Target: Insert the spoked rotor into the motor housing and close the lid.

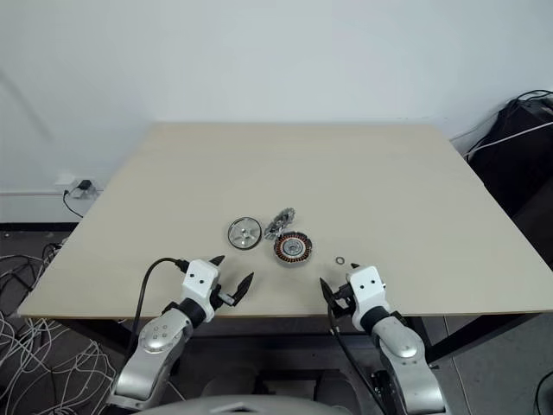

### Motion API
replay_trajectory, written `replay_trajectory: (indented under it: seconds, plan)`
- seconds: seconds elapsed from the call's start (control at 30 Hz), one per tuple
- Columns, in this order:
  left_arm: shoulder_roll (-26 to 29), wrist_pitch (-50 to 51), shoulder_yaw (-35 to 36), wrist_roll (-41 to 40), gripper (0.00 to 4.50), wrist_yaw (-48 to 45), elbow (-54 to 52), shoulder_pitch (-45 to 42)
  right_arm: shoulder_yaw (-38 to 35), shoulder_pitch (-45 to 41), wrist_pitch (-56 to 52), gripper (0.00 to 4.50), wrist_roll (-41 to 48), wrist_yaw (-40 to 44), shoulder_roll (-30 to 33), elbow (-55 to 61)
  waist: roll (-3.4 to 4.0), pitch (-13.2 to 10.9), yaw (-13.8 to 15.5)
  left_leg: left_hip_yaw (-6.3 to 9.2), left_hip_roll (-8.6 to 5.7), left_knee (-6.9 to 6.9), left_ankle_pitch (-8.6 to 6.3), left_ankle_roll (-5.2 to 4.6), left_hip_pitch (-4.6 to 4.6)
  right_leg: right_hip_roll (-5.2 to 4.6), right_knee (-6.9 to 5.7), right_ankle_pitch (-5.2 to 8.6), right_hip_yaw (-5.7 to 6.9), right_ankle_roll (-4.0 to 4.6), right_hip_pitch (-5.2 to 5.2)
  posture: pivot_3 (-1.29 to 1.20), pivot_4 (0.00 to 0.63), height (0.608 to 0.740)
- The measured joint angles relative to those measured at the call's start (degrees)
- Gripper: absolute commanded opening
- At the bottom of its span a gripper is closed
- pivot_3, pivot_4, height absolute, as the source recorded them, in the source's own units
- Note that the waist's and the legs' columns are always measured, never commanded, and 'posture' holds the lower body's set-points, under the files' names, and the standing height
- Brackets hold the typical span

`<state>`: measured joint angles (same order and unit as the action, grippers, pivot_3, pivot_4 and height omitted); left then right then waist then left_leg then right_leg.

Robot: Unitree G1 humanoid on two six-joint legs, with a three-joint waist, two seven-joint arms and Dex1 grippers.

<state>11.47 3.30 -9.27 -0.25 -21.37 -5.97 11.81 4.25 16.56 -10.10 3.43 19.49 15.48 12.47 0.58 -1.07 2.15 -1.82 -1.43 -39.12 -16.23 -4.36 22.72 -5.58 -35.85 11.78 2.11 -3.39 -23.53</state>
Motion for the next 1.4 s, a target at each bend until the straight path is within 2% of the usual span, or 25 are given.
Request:
replay_trajectory:
  seconds: [0.53, 0.83, 1.1, 1.4]
  plan:
    - [-0.1, 0.0, -0.3, 0.0, 4.50, 0.0, 0.6, -0.1, -0.4, -1.1, -1.7, 4.47, 0.0, -2.0, -1.2, 1.4, 0.00, 0.0, 0.0, 0.00, 0.00, 0.00, 0.00, 0.00, -0.01, 0.00, -0.01, 0.00, 0.00, 0.00, 0.00, 0.00, 0.000, 0.740]
    - [-0.2, -0.3, -0.4, 0.0, 4.50, 0.0, 1.3, -0.6, -3.5, -9.4, -5.4, 4.47, -1.1, -8.2, -3.1, -8.4, 0.04, 0.0, -0.1, 0.00, -0.01, 0.01, 0.01, 0.00, 0.00, 0.04, -0.01, -0.16, 0.00, 0.27, -0.01, 0.00, 0.000, 0.740]
    - [-0.7, -0.5, -0.3, -0.2, 4.50, 0.1, 1.5, -0.9, -3.4, -17.8, -6.7, 4.47, -1.0, -8.4, -5.6, -16.9, 0.05, 0.0, -0.7, -0.01, -0.02, 0.00, 0.14, -0.22, -0.02, 0.14, -0.02, -0.17, 0.01, 0.27, 0.01, 0.00, 0.000, 0.740]
    - [-0.7, -0.9, -0.3, -0.4, 4.50, 0.2, 1.5, -0.9, -2.3, -21.1, -6.3, 4.47, -1.0, -8.3, -8.0, -24.5, 0.07, 0.0, -0.9, -0.01, -0.05, 0.01, 0.08, -0.12, -0.02, 0.10, -0.03, -0.17, 0.00, 0.28, 0.01, 0.00, 0.000, 0.740]
